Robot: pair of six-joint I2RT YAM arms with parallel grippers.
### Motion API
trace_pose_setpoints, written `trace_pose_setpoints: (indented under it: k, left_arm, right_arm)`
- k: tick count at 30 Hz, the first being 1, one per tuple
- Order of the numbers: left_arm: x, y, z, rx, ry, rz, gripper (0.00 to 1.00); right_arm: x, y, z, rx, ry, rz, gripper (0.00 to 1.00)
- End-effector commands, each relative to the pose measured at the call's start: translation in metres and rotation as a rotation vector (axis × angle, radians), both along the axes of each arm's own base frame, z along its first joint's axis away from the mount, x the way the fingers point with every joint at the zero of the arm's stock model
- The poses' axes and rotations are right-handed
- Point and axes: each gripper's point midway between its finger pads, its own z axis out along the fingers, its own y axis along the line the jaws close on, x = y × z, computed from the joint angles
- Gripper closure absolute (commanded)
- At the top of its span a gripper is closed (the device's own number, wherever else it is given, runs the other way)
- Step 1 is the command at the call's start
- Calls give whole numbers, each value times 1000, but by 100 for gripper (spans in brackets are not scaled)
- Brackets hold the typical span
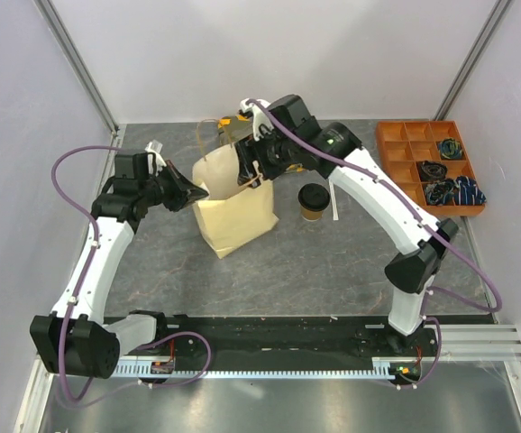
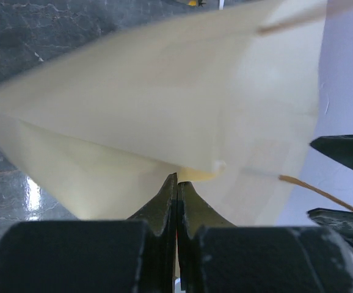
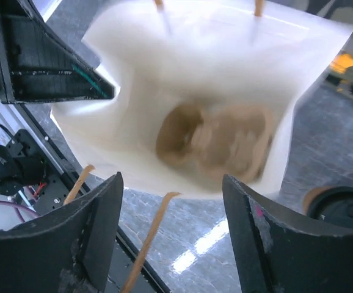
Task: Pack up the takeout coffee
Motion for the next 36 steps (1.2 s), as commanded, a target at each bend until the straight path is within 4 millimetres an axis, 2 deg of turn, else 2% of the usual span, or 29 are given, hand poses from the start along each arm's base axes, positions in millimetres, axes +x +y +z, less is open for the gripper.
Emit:
trace_pose_setpoints:
  k: [1,4,7,11,15,16,17,22,25,28,32,36]
  left_arm:
    - [-5,2,-4,23,24,-44,98]
    - [-6,1,-3,24,27,-69,98]
    - [-9,-1,-5,26,41,-99,98]
    - [-13,-4,-7,33,43,-143,98]
    - [-17,-8,-8,28,46,-162,98]
    - [-17,-8,-7,28,40,-165,98]
    - [-17,-11,-6,26,37,-174,98]
    - [-20,-20,2,24,-11,-221,98]
    - [-21,-23,9,33,-60,-249,98]
    - [-25,-26,17,50,-113,-278,98]
    - [-29,-30,28,83,-201,-319,98]
    - [-30,-32,38,111,-282,-345,98]
  right_arm:
    - [25,-51,52,69,-112,-111,30]
    - [41,-68,55,100,-100,-132,30]
    - [41,-68,57,130,-103,-87,27]
    - [29,-64,54,148,-83,-37,21]
    - [23,-64,49,160,-64,-30,24]
    - [20,-62,42,157,-46,-18,24]
    - [16,-60,45,170,-53,-6,25]
    - [2,-44,24,101,-66,34,22]
    - [9,-41,15,52,-87,-6,21]
    - [19,-42,15,15,-130,-54,20]
    - [34,-46,25,-9,-223,-120,16]
    - [38,-42,36,9,-270,-114,14]
